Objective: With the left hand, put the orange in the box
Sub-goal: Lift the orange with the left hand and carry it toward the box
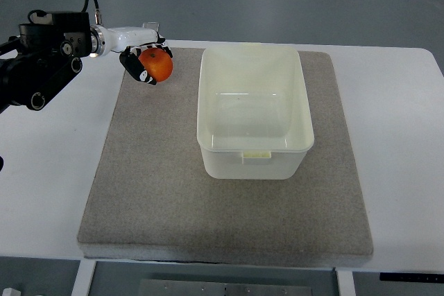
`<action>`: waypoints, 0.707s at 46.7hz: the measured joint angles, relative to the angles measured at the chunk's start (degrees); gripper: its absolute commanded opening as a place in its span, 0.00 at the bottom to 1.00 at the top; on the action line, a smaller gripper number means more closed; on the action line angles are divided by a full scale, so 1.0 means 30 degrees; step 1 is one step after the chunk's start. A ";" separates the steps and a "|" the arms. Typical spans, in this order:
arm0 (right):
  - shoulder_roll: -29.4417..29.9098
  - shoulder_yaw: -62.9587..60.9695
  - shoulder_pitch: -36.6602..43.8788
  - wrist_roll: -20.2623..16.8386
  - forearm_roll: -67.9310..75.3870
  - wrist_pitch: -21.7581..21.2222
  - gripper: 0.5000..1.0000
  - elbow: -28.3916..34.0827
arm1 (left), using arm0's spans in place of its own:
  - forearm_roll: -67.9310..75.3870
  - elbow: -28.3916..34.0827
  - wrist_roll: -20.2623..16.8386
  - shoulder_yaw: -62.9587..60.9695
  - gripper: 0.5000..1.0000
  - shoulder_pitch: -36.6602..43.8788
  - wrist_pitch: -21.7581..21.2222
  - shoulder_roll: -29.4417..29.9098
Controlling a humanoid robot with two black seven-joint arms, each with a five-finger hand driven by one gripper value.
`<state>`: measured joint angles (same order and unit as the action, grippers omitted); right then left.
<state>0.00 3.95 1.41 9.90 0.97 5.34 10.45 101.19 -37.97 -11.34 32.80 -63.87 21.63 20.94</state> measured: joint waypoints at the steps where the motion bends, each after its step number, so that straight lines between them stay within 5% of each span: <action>1: 0.0000 0.0000 0.0001 0.0001 0.0000 0.0001 0.86 0.0000 | -0.0002 0.0002 0.0000 0.0000 0.00 -0.0102 0.0003 0.0039; 33: 0.0000 0.0001 -0.0002 -0.0004 0.0001 0.0000 0.86 -0.0002 | -0.2443 -0.5890 0.0001 0.0196 0.00 -0.2401 0.1592 0.2360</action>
<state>0.00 3.96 1.40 9.88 0.97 5.34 10.45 93.86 -55.64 -11.34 33.39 -71.07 26.41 28.02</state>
